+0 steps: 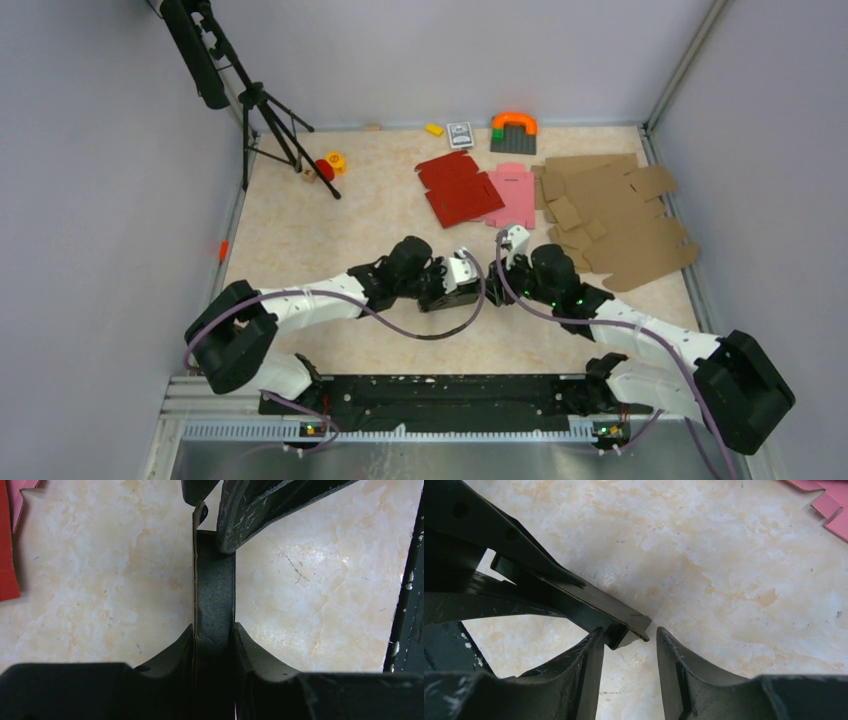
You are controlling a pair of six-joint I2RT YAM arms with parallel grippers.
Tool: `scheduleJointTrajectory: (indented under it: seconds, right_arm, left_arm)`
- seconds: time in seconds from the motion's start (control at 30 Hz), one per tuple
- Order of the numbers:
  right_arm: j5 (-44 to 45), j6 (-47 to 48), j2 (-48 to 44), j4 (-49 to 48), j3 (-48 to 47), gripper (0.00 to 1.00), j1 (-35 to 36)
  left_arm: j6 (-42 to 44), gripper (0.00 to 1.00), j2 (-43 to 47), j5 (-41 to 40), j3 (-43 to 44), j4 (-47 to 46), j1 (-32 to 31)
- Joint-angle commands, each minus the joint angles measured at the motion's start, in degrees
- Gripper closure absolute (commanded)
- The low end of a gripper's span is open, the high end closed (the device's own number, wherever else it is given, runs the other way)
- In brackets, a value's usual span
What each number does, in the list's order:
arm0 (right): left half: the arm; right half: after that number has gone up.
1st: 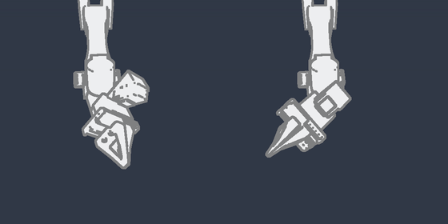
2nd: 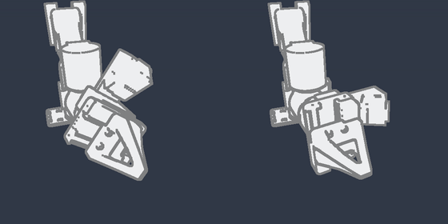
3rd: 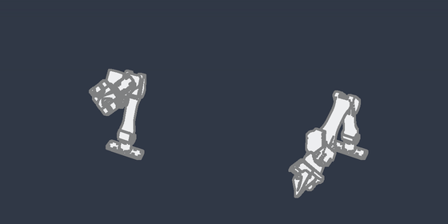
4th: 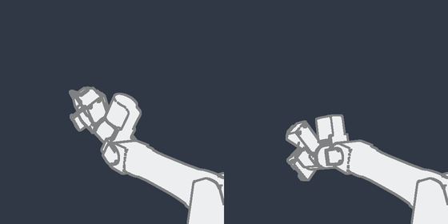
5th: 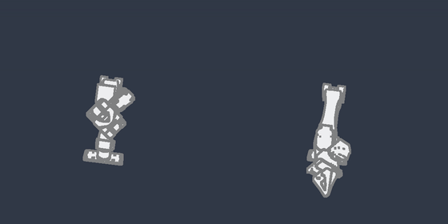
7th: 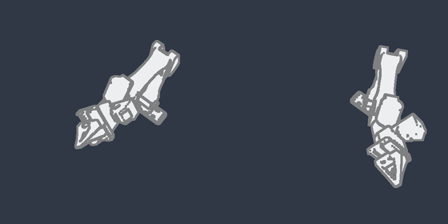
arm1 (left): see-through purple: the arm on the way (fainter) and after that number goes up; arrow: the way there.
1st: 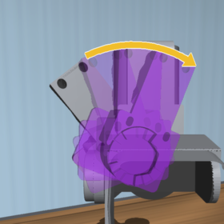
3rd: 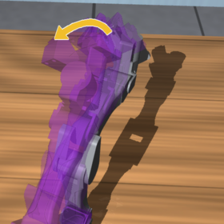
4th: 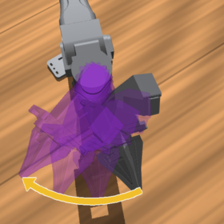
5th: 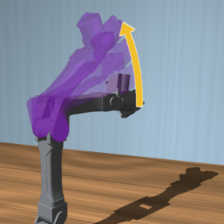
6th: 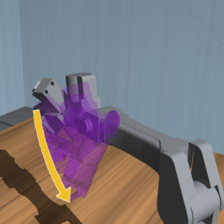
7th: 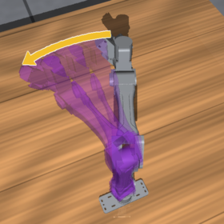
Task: Fold the paper box
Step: Close the paper box at the center of the board.
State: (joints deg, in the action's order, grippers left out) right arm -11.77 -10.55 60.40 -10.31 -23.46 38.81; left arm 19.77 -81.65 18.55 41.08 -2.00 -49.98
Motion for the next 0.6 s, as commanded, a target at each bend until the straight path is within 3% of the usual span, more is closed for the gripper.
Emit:
scheduleJointTrajectory:
  seconds: [0.0, 0.37, 0.57]
  right_arm:
    - [0.5, 2.0, -0.5, -1.1, -3.5, 0.57, -0.5]
    - [-1.4, 3.3, 2.1, 3.0, -7.3, 0.86, -0.5]
    - [-0.4, 3.0, 4.5, 7.9, -10.3, 0.8, -0.5]
  left_arm:
    - [1.0, 0.75, -2.3, -0.9, 0.9, 6.0, -0.1]
    - [0.8, 0.79, -3.2, -1.1, 1.6, 6.5, -0.1]
    - [0.8, 0.8, -3.5, -1.0, 1.7, 6.7, -0.1]
